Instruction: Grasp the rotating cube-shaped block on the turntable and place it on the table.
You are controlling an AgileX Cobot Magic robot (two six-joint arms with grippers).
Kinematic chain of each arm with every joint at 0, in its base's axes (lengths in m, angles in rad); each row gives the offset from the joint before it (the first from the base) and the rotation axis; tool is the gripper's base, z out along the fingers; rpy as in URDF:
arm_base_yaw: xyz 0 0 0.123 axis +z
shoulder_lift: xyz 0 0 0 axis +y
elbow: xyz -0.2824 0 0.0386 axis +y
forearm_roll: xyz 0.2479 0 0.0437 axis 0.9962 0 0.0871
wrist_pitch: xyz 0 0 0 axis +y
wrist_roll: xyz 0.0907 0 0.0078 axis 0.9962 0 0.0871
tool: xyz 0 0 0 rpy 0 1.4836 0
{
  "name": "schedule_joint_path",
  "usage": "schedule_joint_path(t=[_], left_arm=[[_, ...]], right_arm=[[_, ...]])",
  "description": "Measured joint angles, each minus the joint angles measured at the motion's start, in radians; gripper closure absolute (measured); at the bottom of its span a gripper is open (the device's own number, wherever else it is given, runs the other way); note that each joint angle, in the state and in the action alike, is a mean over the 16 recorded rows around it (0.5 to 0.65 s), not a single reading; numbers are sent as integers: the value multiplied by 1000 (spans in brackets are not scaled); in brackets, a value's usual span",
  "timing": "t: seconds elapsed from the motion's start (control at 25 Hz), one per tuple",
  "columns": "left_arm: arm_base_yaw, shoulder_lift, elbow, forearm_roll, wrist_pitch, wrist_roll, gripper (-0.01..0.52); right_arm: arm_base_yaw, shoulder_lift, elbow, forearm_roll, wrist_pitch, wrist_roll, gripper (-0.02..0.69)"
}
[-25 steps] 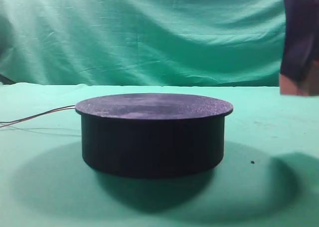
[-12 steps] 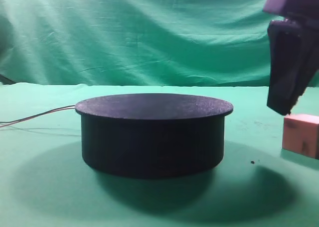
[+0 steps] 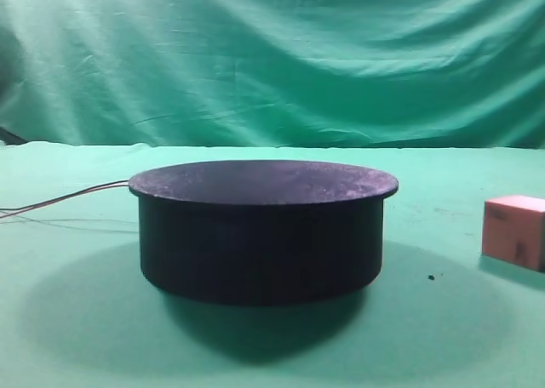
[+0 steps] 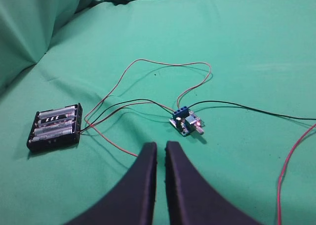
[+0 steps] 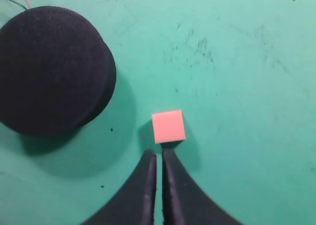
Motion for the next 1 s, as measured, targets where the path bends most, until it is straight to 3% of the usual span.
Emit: schedule_joint_path(t=[0.48,1.0], left_arm=[[0,0,0,0,0,0,514],[0,0,0,0,0,0,514]], right_arm=[[-14,-209,109,-15,-99,-89,665],[-242,-620,503,-64,-488,-162,665]])
